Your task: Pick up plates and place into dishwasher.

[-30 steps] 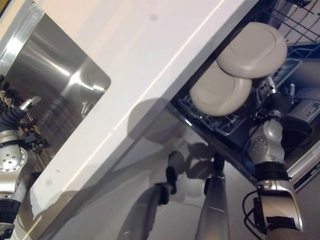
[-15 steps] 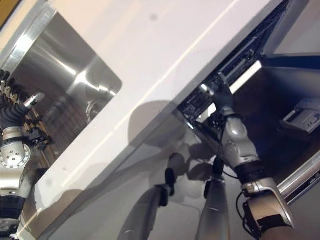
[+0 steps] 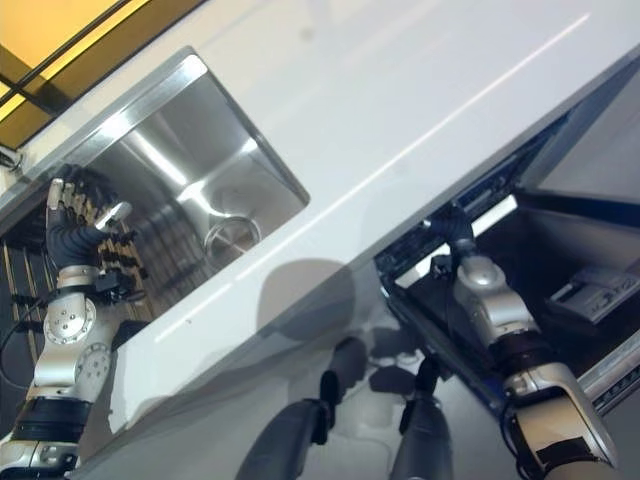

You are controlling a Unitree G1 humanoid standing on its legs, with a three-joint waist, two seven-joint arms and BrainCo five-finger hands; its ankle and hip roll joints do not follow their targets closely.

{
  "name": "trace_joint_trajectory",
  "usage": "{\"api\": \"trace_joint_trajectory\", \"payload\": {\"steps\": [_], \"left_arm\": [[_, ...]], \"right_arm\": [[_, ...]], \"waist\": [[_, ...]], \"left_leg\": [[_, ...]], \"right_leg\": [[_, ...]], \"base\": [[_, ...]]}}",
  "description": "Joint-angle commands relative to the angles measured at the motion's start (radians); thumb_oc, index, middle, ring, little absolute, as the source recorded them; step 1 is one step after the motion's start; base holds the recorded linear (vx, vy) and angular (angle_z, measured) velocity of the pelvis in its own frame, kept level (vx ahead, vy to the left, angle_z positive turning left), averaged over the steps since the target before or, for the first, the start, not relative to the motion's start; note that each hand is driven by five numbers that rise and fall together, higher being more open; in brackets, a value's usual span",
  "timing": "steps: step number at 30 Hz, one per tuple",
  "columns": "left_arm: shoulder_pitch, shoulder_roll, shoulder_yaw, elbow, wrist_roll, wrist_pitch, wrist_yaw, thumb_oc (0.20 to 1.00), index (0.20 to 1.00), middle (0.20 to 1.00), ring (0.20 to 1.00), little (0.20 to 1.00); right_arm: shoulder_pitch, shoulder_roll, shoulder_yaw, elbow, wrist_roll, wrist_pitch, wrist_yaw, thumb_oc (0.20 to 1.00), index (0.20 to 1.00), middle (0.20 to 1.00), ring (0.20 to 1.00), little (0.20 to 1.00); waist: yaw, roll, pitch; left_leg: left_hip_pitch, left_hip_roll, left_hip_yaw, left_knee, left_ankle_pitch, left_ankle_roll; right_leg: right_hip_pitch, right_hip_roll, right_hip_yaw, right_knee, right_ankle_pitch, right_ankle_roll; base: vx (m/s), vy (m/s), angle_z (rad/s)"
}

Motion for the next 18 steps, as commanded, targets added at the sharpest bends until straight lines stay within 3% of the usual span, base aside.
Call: {"api": "trace_joint_trajectory", "payload": {"steps": [1,4,9,15,18], "left_arm": [[0.086,0.032,-0.042,-0.038,0.021,-0.005,-0.024,1.0,1.0,1.0,1.0,1.0],[0.109,0.017,-0.027,-0.024,0.045,0.004,-0.051,1.0,1.0,1.0,1.0,1.0],[0.147,-0.014,0.004,-0.002,0.06,0.032,-0.094,1.0,1.0,1.0,1.0,1.0],[0.187,-0.04,0.061,0.027,0.061,0.032,-0.129,1.0,1.0,1.0,1.0,1.0],[0.216,-0.051,0.092,0.02,0.063,0.034,-0.142,1.0,1.0,1.0,1.0,1.0]], "right_arm": [[-0.117,0.111,-0.01,-0.364,-0.137,-0.152,0.046,1.0,1.0,1.0,1.0,1.0],[-0.047,0.07,-0.067,-0.415,-0.186,-0.118,0.042,1.0,1.0,1.0,1.0,1.0],[0.097,0.012,-0.184,-0.47,-0.262,-0.066,0.03,1.0,1.0,1.0,1.0,1.0],[0.289,-0.005,-0.342,-0.462,-0.298,-0.031,-0.054,1.0,1.0,1.0,1.0,1.0],[0.394,0.032,-0.419,-0.45,-0.283,-0.031,-0.11,1.0,1.0,1.0,1.0,1.0]], "waist": [[0.041,-0.168,-0.108],[0.025,-0.194,-0.174],[-0.005,-0.211,-0.275],[-0.05,-0.214,-0.326],[-0.069,-0.209,-0.34]], "left_leg": [[-0.064,-0.074,0.05,0.047,-0.017,0.096],[-0.002,-0.074,0.069,0.011,-0.026,0.101],[0.101,-0.071,0.101,-0.058,-0.041,0.108],[0.182,-0.066,0.138,-0.084,-0.072,0.12],[0.214,-0.067,0.153,-0.088,-0.089,0.13]], "right_leg": [[0.115,0.039,0.022,-0.148,-0.035,0.003],[0.171,0.038,0.041,-0.191,-0.022,0.017],[0.239,0.035,0.066,-0.236,-0.008,0.045],[0.274,0.032,0.101,-0.242,-0.006,0.062],[0.284,0.027,0.117,-0.241,-0.006,0.069]], "base": [[0.05,0.017,0.02],[0.08,0.025,0.06],[0.06,0.058,-0.12],[-0.02,0.086,-0.07],[-0.04,0.102,-0.19]]}}
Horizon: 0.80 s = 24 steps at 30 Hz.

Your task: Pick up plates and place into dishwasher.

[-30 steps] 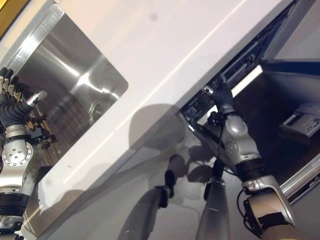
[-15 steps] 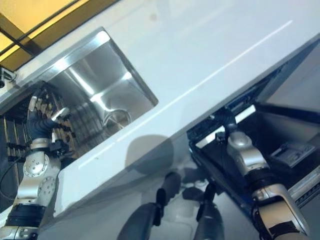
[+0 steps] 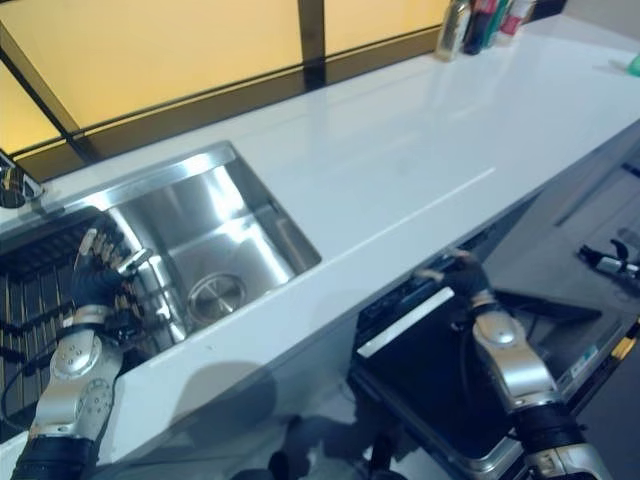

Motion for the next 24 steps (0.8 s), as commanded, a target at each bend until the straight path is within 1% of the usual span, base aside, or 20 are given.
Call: {"api": "trace_joint_trajectory", "payload": {"steps": [1,4,6,8,9,11,12,13,14,16,17,19,20,22,23,24], "left_arm": [[0.04,0.03,0.041,0.024,0.048,-0.038,-0.025,1.0,1.0,1.0,1.0,1.0],[0.055,0.017,0.058,0.027,0.038,-0.045,-0.033,1.0,1.0,1.0,1.0,1.0],[0.057,0.011,0.063,0.031,0.038,-0.046,-0.035,1.0,1.0,1.0,1.0,1.0],[0.059,0.002,0.069,0.038,0.039,-0.048,-0.038,1.0,1.0,1.0,1.0,1.0],[0.06,0.001,0.071,0.039,0.04,-0.048,-0.041,1.0,1.0,1.0,1.0,1.0],[0.068,-0.009,0.071,0.038,0.041,-0.051,-0.034,1.0,1.0,1.0,1.0,1.0],[0.074,-0.015,0.07,0.037,0.042,-0.053,-0.03,1.0,1.0,1.0,1.0,1.0],[0.079,-0.019,0.068,0.037,0.044,-0.056,-0.029,1.0,1.0,1.0,1.0,1.0],[0.095,-0.03,0.063,0.036,0.045,-0.064,-0.025,1.0,1.0,1.0,1.0,1.0],[0.114,-0.04,0.061,0.036,0.044,-0.074,-0.025,1.0,1.0,1.0,1.0,1.0],[0.126,-0.049,0.059,0.035,0.042,-0.079,-0.021,1.0,1.0,1.0,1.0,1.0],[0.139,-0.057,0.057,0.039,0.035,-0.085,-0.018,1.0,1.0,1.0,1.0,1.0],[0.145,-0.065,0.056,0.045,0.029,-0.086,-0.018,1.0,1.0,1.0,1.0,1.0],[0.156,-0.076,0.057,0.054,0.019,-0.087,-0.021,1.0,1.0,1.0,1.0,1.0],[0.158,-0.078,0.056,0.056,0.018,-0.088,-0.022,1.0,1.0,1.0,1.0,1.0],[0.17,-0.091,0.059,0.06,0.009,-0.083,-0.028,1.0,1.0,1.0,1.0,1.0]], "right_arm": [[0.001,-0.008,-0.08,-0.076,-0.014,-0.094,-0.098,1.0,1.0,1.0,1.0,1.0],[0.055,0.04,-0.103,-0.05,-0.018,-0.079,-0.158,1.0,1.0,1.0,1.0,1.0],[0.072,0.063,-0.112,-0.031,-0.017,-0.08,-0.196,1.0,1.0,1.0,1.0,1.0],[0.092,0.095,-0.133,-0.003,-0.004,-0.082,-0.31,1.0,1.0,1.0,1.0,1.0],[0.097,0.101,-0.139,0.001,0.001,-0.078,-0.348,1.0,1.0,1.0,1.0,1.0],[0.123,0.146,-0.172,0.022,0.0,-0.076,-0.51,1.0,1.0,1.0,1.0,1.0],[0.135,0.164,-0.184,0.028,-0.007,-0.074,-0.562,1.0,1.0,1.0,1.0,1.0],[0.143,0.171,-0.19,0.03,-0.008,-0.073,-0.587,1.0,1.0,1.0,1.0,1.0],[0.162,0.19,-0.201,0.045,-0.008,-0.078,-0.646,1.0,1.0,1.0,1.0,1.0],[0.175,0.205,-0.208,0.061,-0.011,-0.073,-0.712,1.0,1.0,1.0,1.0,1.0],[0.184,0.216,-0.219,0.077,-0.011,-0.072,-0.763,1.0,1.0,1.0,1.0,1.0],[0.192,0.221,-0.236,0.103,-0.001,-0.072,-0.823,1.0,1.0,1.0,1.0,1.0],[0.196,0.221,-0.25,0.123,-0.003,-0.074,-0.851,1.0,1.0,1.0,1.0,1.0],[0.202,0.218,-0.269,0.148,-0.012,-0.079,-0.874,1.0,1.0,1.0,1.0,1.0],[0.203,0.216,-0.271,0.151,-0.011,-0.078,-0.879,1.0,1.0,1.0,1.0,1.0],[0.21,0.215,-0.285,0.175,-0.015,-0.079,-0.894,1.0,1.0,1.0,1.0,1.0]], "waist": [[-0.04,-0.035,-0.116],[-0.056,-0.027,-0.121],[-0.064,-0.022,-0.121],[-0.074,-0.014,-0.119],[-0.075,-0.012,-0.118],[-0.086,0.001,-0.115],[-0.092,0.009,-0.113],[-0.094,0.014,-0.112],[-0.102,0.031,-0.104],[-0.105,0.044,-0.102],[-0.108,0.056,-0.097],[-0.113,0.071,-0.093],[-0.116,0.083,-0.093],[-0.119,0.101,-0.093],[-0.119,0.104,-0.093],[-0.122,0.125,-0.093]], "left_leg": [[-0.04,-0.068,0.053,0.111,-0.121,0.117],[-0.02,-0.075,0.063,0.115,-0.134,0.128],[-0.01,-0.078,0.071,0.123,-0.143,0.134],[0.001,-0.087,0.076,0.133,-0.154,0.144],[0.004,-0.089,0.077,0.134,-0.156,0.146],[0.013,-0.103,0.079,0.141,-0.166,0.156],[0.017,-0.109,0.078,0.144,-0.17,0.16],[0.019,-0.111,0.079,0.145,-0.171,0.162],[0.029,-0.119,0.074,0.151,-0.179,0.167],[0.029,-0.13,0.073,0.154,-0.176,0.172],[0.029,-0.139,0.072,0.158,-0.178,0.176],[0.032,-0.15,0.069,0.161,-0.181,0.181],[0.036,-0.159,0.067,0.159,-0.181,0.183],[0.042,-0.171,0.067,0.156,-0.18,0.187],[0.043,-0.172,0.067,0.156,-0.18,0.187],[0.047,-0.184,0.068,0.152,-0.179,0.19]], "right_leg": [[0.043,-0.004,0.042,-0.028,-0.056,0.035],[0.043,-0.011,0.058,-0.019,-0.051,0.041],[0.04,-0.018,0.065,-0.009,-0.047,0.045],[0.035,-0.028,0.073,0.004,-0.04,0.049],[0.035,-0.03,0.075,0.007,-0.037,0.049],[0.023,-0.046,0.084,0.023,-0.021,0.046],[0.015,-0.053,0.087,0.035,-0.014,0.045],[0.01,-0.057,0.089,0.042,-0.012,0.045],[0.005,-0.069,0.091,0.06,-0.006,0.042],[-0.005,-0.083,0.095,0.07,0.007,0.039],[-0.011,-0.096,0.096,0.078,0.018,0.038],[-0.016,-0.11,0.098,0.089,0.029,0.039],[-0.02,-0.119,0.1,0.098,0.034,0.039],[-0.023,-0.133,0.099,0.113,0.037,0.04],[-0.024,-0.135,0.099,0.115,0.037,0.04],[-0.026,-0.148,0.095,0.135,0.035,0.04]], "base": [[-0.04,0.12,-0.18],[-0.05,0.147,-0.17],[-0.04,0.154,-0.14],[-0.04,0.161,-0.1],[-0.04,0.169,-0.23],[-0.04,0.214,-0.21],[-0.02,0.207,-0.1],[0.0,0.255,-0.16],[0.0,0.249,-0.17],[-0.01,0.25,-0.12],[0.0,0.232,-0.13],[0.01,0.235,-0.09],[0.03,0.215,-0.05],[0.04,0.184,-0.06],[0.06,0.22,-0.01],[0.06,0.202,0.0]]}}
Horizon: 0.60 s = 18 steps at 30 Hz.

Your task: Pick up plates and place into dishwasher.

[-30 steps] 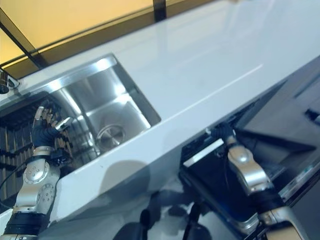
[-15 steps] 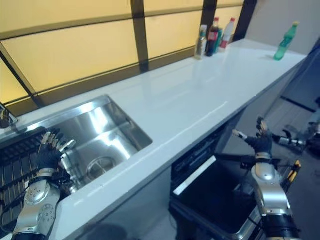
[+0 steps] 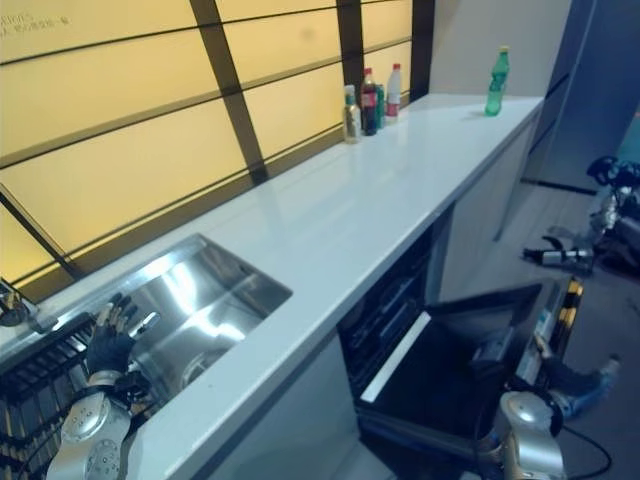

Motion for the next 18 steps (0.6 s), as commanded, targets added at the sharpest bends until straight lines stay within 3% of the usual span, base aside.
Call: {"api": "trace_joint_trajectory", "payload": {"steps": [1,4,5,6,10,18], "left_arm": [[0.009,0.021,0.06,-0.019,0.011,-0.071,-0.005,1.0,1.0,1.0,1.0,1.0],[0.028,0.007,0.062,-0.016,0.018,-0.062,-0.005,1.0,1.0,1.0,1.0,1.0],[0.031,0.002,0.063,-0.018,0.022,-0.059,-0.002,1.0,1.0,1.0,1.0,1.0],[0.036,-0.01,0.061,-0.015,0.031,-0.06,0.0,1.0,1.0,1.0,1.0,1.0],[0.04,-0.031,0.036,-0.008,0.039,-0.065,0.008,1.0,1.0,1.0,1.0,1.0],[0.018,-0.095,-0.037,0.07,0.016,-0.11,0.05,1.0,1.0,1.0,1.0,1.0]], "right_arm": [[-0.028,-0.026,-0.039,0.011,-0.017,-0.048,-0.053,1.0,1.0,1.0,1.0,1.0],[-0.011,-0.027,-0.049,0.028,-0.024,-0.049,-0.069,1.0,1.0,1.0,1.0,1.0],[-0.005,-0.028,-0.05,0.032,-0.024,-0.054,-0.069,1.0,1.0,1.0,1.0,1.0],[0.006,-0.033,-0.051,0.047,-0.01,-0.069,-0.062,1.0,1.0,1.0,1.0,1.0],[0.023,-0.046,-0.063,0.066,0.029,-0.126,-0.028,1.0,1.0,1.0,1.0,1.0],[-0.016,-0.087,-0.038,0.128,0.099,-0.205,-0.065,1.0,1.0,1.0,1.0,1.0]], "waist": [[0.004,0.019,-0.005],[-0.009,0.048,-0.005],[-0.011,0.056,-0.004],[-0.011,0.065,-0.002],[-0.032,0.104,0.013],[-0.079,0.23,0.093]], "left_leg": [[-0.103,-0.068,-0.026,0.162,-0.137,0.093],[-0.098,-0.075,-0.014,0.157,-0.142,0.099],[-0.1,-0.074,-0.007,0.16,-0.144,0.1],[-0.11,-0.077,-0.003,0.17,-0.144,0.098],[-0.146,-0.091,-0.005,0.203,-0.152,0.094],[-0.271,-0.103,0.055,0.353,-0.17,0.087]], "right_leg": [[-0.074,-0.041,-0.034,0.083,0.048,-0.035],[-0.096,-0.043,-0.034,0.161,0.027,-0.042],[-0.104,-0.04,-0.041,0.179,-0.006,-0.048],[-0.1,-0.045,-0.056,0.169,-0.037,-0.056],[-0.114,-0.04,-0.024,0.162,-0.06,-0.057],[-0.255,-0.059,0.03,0.3,-0.113,-0.079]], "base": [[0.08,0.228,0.0],[0.07,0.121,-0.01],[0.07,0.072,-0.1],[0.06,0.032,-0.18],[0.03,-0.002,-0.06],[0.03,0.038,-0.09]]}}
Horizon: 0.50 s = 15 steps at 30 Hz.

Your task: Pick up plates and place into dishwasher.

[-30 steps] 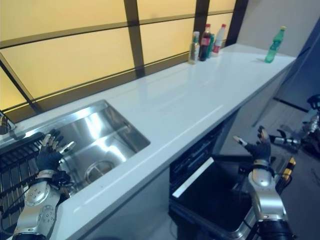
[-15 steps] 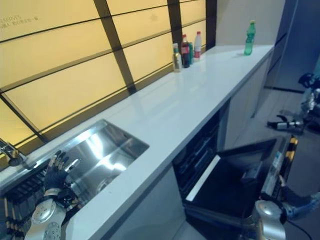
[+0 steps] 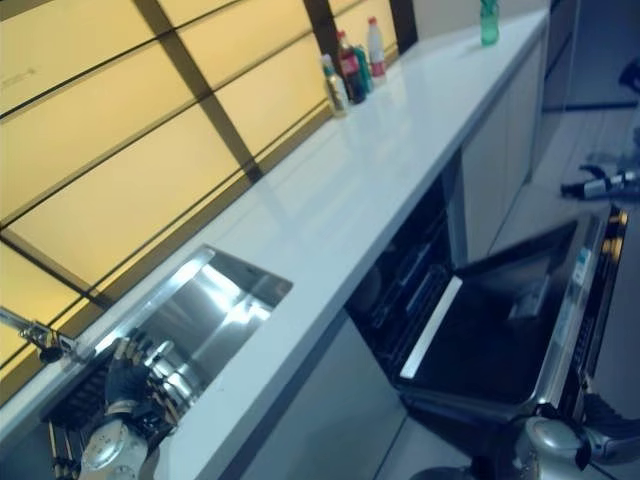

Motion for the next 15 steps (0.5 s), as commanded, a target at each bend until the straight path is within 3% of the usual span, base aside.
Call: {"api": "trace_joint_trajectory", "payload": {"steps": [1,6,10,12,15], "left_arm": [[-0.024,0.027,0.024,-0.028,0.011,-0.078,0.022,1.0,1.0,1.0,1.0,1.0],[-0.025,0.01,-0.018,-0.022,-0.009,-0.082,0.027,1.0,1.0,1.0,1.0,1.0],[-0.035,0.009,-0.048,-0.041,-0.035,-0.091,0.031,1.0,1.0,1.0,1.0,1.0],[-0.064,0.011,-0.078,-0.049,-0.043,-0.115,0.045,1.0,1.0,1.0,1.0,1.0],[-0.111,0.027,-0.118,-0.072,-0.052,-0.133,0.071,1.0,1.0,1.0,1.0,1.0]], "right_arm": [[-0.034,-0.036,-0.013,0.01,0.014,-0.084,-0.041,1.0,1.0,1.0,1.0,1.0],[-0.057,-0.058,-0.015,0.06,0.076,-0.119,-0.002,1.0,1.0,1.0,1.0,1.0],[-0.118,-0.109,0.012,0.078,0.117,-0.135,0.148,1.0,1.0,1.0,1.0,1.0],[-0.196,-0.143,0.043,0.081,0.177,-0.156,0.235,1.0,1.0,1.0,1.0,1.0],[-0.33,-0.211,0.08,0.101,0.245,-0.151,0.345,1.0,1.0,1.0,1.0,1.0]], "waist": [[0.002,0.019,0.03],[-0.012,0.053,0.076],[-0.013,0.063,0.13],[-0.01,0.071,0.171],[-0.006,0.081,0.224]], "left_leg": [[-0.173,-0.039,0.007,0.254,-0.131,0.057],[-0.245,-0.043,0.033,0.358,-0.161,0.051],[-0.333,-0.044,0.053,0.444,-0.181,0.043],[-0.408,-0.043,0.053,0.498,-0.206,0.029],[-0.504,-0.041,0.061,0.548,-0.212,0.022]], "right_leg": [[-0.062,0.011,-0.032,0.105,-0.046,-0.118],[-0.136,0.012,-0.011,0.211,-0.104,-0.134],[-0.228,0.022,0.006,0.293,-0.144,-0.146],[-0.307,0.035,0.02,0.346,-0.186,-0.149],[-0.412,0.05,0.032,0.4,-0.204,-0.155]], "base": [[0.07,-0.001,-0.1],[0.06,-0.005,-0.16],[-0.07,-0.02,0.01],[-0.21,-0.057,-0.06],[-0.27,-0.078,-0.2]]}}
